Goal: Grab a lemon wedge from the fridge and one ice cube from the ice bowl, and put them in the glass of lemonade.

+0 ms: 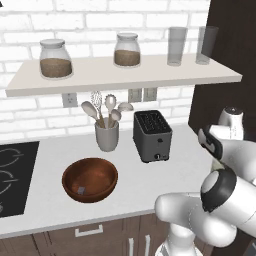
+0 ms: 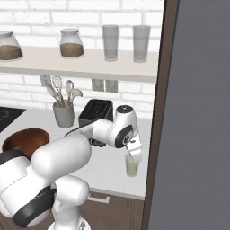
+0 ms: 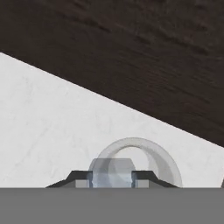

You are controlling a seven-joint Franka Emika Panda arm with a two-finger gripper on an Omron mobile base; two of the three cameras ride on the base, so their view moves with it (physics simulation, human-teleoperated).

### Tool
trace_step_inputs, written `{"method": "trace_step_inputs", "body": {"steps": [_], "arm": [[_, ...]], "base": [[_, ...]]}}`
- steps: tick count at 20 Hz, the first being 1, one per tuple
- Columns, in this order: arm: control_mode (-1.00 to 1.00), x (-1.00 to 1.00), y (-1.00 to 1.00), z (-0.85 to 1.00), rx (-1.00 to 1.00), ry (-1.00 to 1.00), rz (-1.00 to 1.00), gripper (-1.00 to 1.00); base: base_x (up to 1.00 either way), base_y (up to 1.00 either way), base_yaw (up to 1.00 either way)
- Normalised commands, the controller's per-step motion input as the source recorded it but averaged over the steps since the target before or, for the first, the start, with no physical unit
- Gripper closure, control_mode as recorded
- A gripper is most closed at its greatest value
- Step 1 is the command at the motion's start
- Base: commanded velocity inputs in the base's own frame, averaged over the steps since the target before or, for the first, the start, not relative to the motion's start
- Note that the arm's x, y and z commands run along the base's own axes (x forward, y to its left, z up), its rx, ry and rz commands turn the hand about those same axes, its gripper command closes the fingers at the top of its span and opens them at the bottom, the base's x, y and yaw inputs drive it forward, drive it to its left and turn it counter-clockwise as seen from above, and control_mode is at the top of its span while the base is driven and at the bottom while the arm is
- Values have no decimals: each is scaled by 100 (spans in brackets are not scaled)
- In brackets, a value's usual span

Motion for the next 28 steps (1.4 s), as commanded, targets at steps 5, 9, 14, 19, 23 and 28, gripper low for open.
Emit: {"method": "trace_step_inputs", "body": {"steps": [5, 9, 14, 19, 23, 28], "arm": [[-100, 31, -31, -10, 0, 0, 7, 100], [-100, 5, -53, -1, 0, 0, 3, 100], [-100, -12, -27, -3, 0, 0, 2, 100], [-100, -14, 0, 0, 0, 0, 1, 100], [-100, -20, 0, 10, 0, -9, 0, 100], [-100, 0, 0, 45, 2, -7, -1, 100]], "base": [[0, 0, 0], [0, 0, 0], [0, 0, 0], [0, 0, 0], [0, 0, 0], [0, 0, 0]]}}
